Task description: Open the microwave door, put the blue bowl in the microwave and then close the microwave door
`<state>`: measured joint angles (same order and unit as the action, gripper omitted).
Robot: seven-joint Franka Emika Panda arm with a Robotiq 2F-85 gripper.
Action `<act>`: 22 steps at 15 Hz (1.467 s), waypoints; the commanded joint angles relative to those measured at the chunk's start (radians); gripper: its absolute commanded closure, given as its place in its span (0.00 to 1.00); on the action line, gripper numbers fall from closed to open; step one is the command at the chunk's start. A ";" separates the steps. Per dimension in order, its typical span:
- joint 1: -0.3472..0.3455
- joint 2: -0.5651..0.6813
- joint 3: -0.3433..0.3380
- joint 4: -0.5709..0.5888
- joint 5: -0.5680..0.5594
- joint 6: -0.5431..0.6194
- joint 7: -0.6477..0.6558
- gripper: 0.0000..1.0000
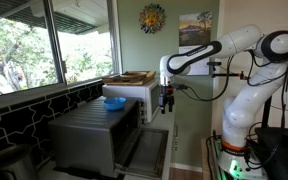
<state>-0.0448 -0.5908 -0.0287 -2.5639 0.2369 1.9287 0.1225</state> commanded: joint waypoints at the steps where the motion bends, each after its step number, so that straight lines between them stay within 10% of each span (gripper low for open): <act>1: 0.002 0.001 0.006 0.026 0.021 -0.003 0.013 0.00; 7: 0.013 0.003 0.013 0.074 0.081 0.008 0.049 0.00; 22: 0.067 0.247 0.191 0.329 0.306 0.388 0.663 0.00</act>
<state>0.0105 -0.4187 0.1588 -2.2970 0.5315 2.2793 0.7063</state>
